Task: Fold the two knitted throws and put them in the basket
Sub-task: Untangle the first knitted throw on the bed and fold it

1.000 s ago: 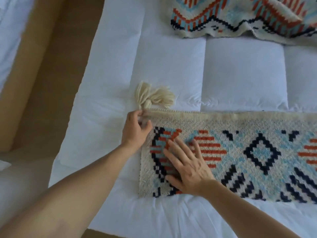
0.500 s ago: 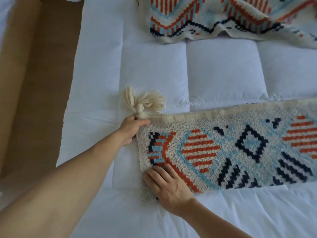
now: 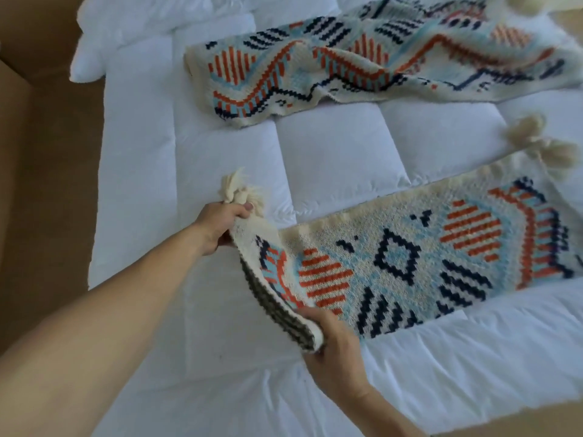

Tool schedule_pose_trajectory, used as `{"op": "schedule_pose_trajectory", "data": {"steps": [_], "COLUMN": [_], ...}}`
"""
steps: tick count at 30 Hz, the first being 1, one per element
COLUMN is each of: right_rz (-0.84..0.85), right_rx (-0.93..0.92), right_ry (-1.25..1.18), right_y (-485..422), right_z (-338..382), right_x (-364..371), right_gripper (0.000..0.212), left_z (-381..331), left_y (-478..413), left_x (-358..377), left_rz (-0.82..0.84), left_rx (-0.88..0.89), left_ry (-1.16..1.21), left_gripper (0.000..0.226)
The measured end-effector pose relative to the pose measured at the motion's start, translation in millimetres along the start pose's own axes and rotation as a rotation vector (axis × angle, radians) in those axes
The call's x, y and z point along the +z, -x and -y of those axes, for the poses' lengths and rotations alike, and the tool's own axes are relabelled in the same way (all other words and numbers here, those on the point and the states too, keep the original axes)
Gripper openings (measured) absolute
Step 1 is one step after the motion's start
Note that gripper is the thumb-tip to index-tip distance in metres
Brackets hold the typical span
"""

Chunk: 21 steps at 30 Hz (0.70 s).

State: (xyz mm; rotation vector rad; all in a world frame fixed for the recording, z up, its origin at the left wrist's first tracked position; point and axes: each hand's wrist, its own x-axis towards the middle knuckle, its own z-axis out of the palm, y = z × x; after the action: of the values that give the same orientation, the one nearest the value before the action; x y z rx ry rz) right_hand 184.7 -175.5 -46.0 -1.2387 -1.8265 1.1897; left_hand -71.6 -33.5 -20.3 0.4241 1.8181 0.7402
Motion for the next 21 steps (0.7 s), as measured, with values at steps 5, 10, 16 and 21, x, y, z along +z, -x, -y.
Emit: {"op": "schedule_pose_trajectory", "data": {"steps": [5, 10, 16, 21], "right_rz": [-0.361, -0.591, -0.756, -0.83], "right_rx": [0.406, 0.625, 0.853, 0.949], "right_ry": [-0.367, -0.507, -0.635, -0.681], "right_y": [-11, -15, -21, -30], "right_z": [1, -23, -71, -122], "right_x": [-62, -125, -194, -236], "right_gripper": [0.024, 0.023, 0.03, 0.017], "left_z": [-55, -104, -135, -140], "left_y": [11, 15, 10, -2], "left_x": [54, 141, 258, 335], "left_rz": [0.13, 0.317, 0.39, 0.48], "left_rx": [-0.048, -0.067, -0.052, -0.033], "left_ry": [-0.026, -0.165, -0.244, -0.289], "left_gripper": [0.021, 0.022, 0.017, 0.025]}}
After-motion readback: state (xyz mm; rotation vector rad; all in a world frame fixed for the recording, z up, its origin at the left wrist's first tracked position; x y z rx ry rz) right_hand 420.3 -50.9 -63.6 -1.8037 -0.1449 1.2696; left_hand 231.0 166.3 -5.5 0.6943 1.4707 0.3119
